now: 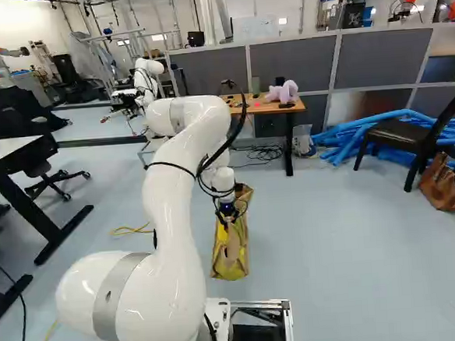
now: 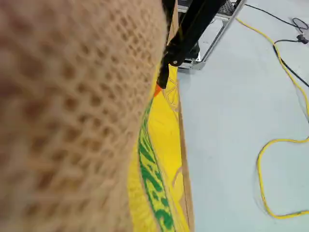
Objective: Pick up the bag on the ground and place it on the table
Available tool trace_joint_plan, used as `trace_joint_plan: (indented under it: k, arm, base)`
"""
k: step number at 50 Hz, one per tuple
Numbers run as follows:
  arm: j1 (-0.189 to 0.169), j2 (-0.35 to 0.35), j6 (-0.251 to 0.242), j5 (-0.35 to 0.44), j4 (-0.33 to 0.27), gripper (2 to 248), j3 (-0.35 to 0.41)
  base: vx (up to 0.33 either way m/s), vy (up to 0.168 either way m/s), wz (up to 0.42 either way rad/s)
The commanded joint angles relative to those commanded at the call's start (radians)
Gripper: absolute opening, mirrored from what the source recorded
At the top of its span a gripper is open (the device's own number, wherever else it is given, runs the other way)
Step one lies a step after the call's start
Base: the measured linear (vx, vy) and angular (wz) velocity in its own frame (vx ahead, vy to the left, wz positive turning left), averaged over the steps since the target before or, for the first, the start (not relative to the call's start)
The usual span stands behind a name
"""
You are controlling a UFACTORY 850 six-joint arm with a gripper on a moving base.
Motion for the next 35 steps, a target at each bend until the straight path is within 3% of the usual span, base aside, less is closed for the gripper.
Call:
trace_joint_plan:
  k: [35]
  arm:
    - [0.000, 0.137, -0.001, 0.000, 0.000, 22, 0.100]
  base:
    - [0.000, 0.000, 0.000]
